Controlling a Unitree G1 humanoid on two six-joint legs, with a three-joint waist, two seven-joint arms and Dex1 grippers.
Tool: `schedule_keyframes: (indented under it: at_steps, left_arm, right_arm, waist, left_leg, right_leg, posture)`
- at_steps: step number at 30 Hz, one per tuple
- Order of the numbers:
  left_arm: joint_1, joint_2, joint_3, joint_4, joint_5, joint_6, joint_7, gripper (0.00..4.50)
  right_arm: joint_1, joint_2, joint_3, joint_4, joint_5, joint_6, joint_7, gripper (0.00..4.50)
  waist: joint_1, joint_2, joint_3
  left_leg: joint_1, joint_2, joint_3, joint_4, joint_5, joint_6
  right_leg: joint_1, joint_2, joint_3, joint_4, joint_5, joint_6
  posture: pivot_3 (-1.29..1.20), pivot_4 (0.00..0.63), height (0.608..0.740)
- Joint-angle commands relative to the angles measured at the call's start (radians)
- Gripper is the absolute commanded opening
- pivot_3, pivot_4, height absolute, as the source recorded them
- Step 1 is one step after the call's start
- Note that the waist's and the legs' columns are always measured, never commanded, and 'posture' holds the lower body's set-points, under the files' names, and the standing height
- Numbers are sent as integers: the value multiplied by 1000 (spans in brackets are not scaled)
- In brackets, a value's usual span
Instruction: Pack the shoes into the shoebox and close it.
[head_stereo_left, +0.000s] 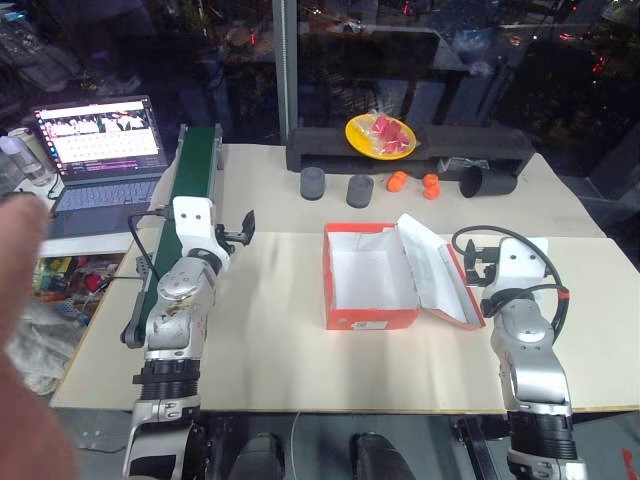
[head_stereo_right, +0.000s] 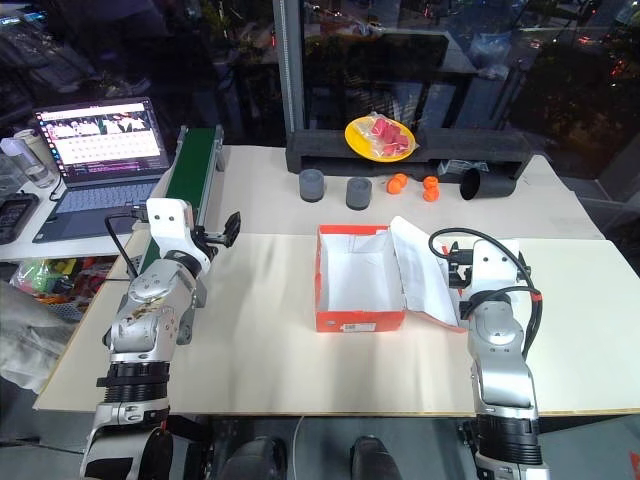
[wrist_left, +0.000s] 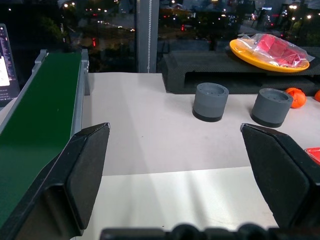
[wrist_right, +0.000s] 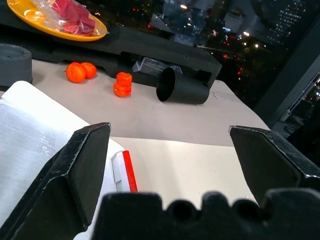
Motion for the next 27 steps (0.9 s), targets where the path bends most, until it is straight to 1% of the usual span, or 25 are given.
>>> schedule_keyframes:
  at_steps: [1, 3, 4, 6, 9, 12, 15, 16, 18, 21, 24, 27]
  left_arm:
    - [5, 24, -58, -39, 58, -59, -16, 4500]
    - [8, 39, -94, -33, 104, -130, -26, 4500]
    - [-3, 44, -73, -23, 103, -157, -14, 4500]
    - [-18, 51, -36, 0, 95, -183, 7, 4500]
    - [-48, 57, 27, 37, 55, -155, 42, 4500]
    - [-62, 79, 71, 86, 39, -79, 62, 4500]
    - [-63, 127, 84, 137, 31, 18, 40, 4500]
    - [-61, 139, 84, 143, 34, 31, 37, 4500]
    - [-66, 161, 82, 157, 27, 104, 26, 4500]
    - [-69, 189, 88, 162, 28, 123, 11, 4500]
    - [-68, 207, 88, 169, 42, 114, 13, 4500]
    - [-70, 201, 93, 165, 33, 115, 21, 4500]
  right_arm:
    - [-67, 1, -15, -76, 11, 34, -2, 4481]
    - [-144, 19, -8, -145, 82, 104, 38, 4481]
    - [-209, 45, 14, -197, 175, 169, 90, 4481]
    - [-288, 65, 46, -264, 289, 262, 169, 4481]
    - [-365, 52, 57, -358, 467, 415, 274, 4481]
    - [-378, 19, 65, -433, 641, 537, 373, 4481]
    - [-348, -23, 84, -463, 764, 606, 461, 4481]
    - [-337, -40, 92, -464, 782, 620, 479, 4481]
    - [-305, -109, 147, -469, 752, 627, 518, 4481]
    - [-238, -193, 240, -444, 648, 579, 531, 4481]
    - [-217, -191, 281, -389, 573, 534, 499, 4481]
    - [-194, -182, 300, -369, 522, 506, 481, 4481]
  waist:
    - [0, 0, 0]
    - [-6, 1, 1]
    - [-7, 1, 1]
    - [-14, 1, 1]
    - [-5, 1, 1]
    - [6, 1, 0]
    - [12, 1, 1]
    - [14, 1, 1]
    - [16, 0, 1]
    - [17, 0, 1]
    - [16, 0, 1]
    - [14, 0, 1]
  left_leg:
    - [0, 0, 0, 0, 0, 0]
    - [0, 0, 0, 0, 0, 0]
    - [0, 0, 2, 0, 0, 0]
    - [-1, 1, 2, 0, 0, 0]
    - [-5, 5, -2, 0, 0, 0]
    - [-12, 7, -4, 0, 0, 0]
    - [-16, 7, -4, 0, 0, 0]
    - [-16, 6, -4, 0, 0, 0]
    - [-16, 7, -4, 1, 0, 0]
    - [-15, 7, -4, 2, 0, 0]
    - [-15, 8, -4, 2, 0, -1]
    - [-15, 8, -3, 1, 0, -1]
  right_leg:
    - [0, 0, 0, 0, 0, 0]
    - [-1, 0, 0, 0, 0, 0]
    - [-2, 0, 1, 1, 0, 0]
    - [-5, 1, 2, 2, 1, -1]
    - [-9, 5, 0, 4, 2, -3]
    - [-14, 8, -2, 4, 2, -3]
    - [-17, 7, -3, 3, 2, -4]
    - [-17, 7, -4, 3, 2, -4]
    - [-16, 7, -4, 3, 2, -4]
    - [-16, 7, -5, 3, 2, -5]
    - [-17, 7, -5, 3, 2, -5]
    - [-18, 8, -4, 3, 3, -6]
  posture:
    - [0, 150, 740]
    - [0, 150, 740]
    - [0, 150, 740]
    - [0, 150, 740]
    - [0, 150, 740]
    - [0, 150, 740]
    - [0, 150, 740]
    - [0, 150, 740]
    - [0, 150, 740]
    - [0, 150, 740]
    - [0, 150, 740]
    - [0, 150, 740]
